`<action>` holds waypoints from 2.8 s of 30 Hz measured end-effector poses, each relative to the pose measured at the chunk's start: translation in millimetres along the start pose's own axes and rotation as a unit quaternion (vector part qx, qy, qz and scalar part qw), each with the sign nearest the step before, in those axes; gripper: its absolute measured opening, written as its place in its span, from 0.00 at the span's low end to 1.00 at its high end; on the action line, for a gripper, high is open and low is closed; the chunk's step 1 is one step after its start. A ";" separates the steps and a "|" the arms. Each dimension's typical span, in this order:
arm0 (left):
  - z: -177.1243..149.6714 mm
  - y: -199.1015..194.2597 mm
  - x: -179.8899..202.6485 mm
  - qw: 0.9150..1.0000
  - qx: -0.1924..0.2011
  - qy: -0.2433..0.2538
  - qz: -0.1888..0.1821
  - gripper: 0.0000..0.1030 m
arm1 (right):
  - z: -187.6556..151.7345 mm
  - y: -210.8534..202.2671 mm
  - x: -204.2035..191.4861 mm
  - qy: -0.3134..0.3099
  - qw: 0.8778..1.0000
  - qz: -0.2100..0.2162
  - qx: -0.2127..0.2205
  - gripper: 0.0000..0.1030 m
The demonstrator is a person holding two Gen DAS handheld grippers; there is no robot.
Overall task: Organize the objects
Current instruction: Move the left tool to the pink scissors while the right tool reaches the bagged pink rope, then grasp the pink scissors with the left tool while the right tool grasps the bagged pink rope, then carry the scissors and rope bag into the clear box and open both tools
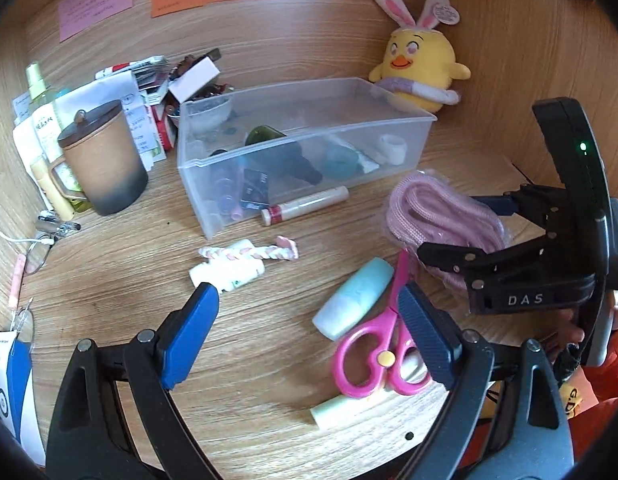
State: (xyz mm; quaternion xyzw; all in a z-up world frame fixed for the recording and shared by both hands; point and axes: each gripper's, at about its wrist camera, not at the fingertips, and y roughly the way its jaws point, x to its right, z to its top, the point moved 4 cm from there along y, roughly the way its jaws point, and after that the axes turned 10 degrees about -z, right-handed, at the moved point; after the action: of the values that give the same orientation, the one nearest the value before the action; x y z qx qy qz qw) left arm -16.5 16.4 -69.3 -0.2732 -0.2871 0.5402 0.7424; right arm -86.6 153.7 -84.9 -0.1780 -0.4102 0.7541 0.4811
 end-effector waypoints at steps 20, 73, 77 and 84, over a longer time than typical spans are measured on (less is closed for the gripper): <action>-3.4 45.7 35.0 0.992 -0.084 0.055 -0.072 0.43 | -8.6 3.4 35.2 0.026 1.000 0.011 -0.003 0.80; 86.5 -30.2 -7.6 0.993 0.110 0.010 -0.044 0.17 | 39.0 -67.7 50.4 0.077 0.989 0.030 0.124 0.32; 99.5 -42.6 -14.7 0.990 0.132 0.004 -0.039 0.17 | 58.0 -74.5 47.4 0.076 0.986 0.031 0.148 0.32; 121.7 -49.6 -33.2 0.988 0.153 -0.008 -0.015 0.17 | 95.2 -71.4 43.5 0.072 0.983 0.032 0.169 0.32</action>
State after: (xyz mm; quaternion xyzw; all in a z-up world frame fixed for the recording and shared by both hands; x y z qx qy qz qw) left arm -80.7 -17.0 45.3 -0.1481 -0.2112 0.5682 0.7814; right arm -129.0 163.3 34.1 -0.1610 -0.2357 0.8124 0.5085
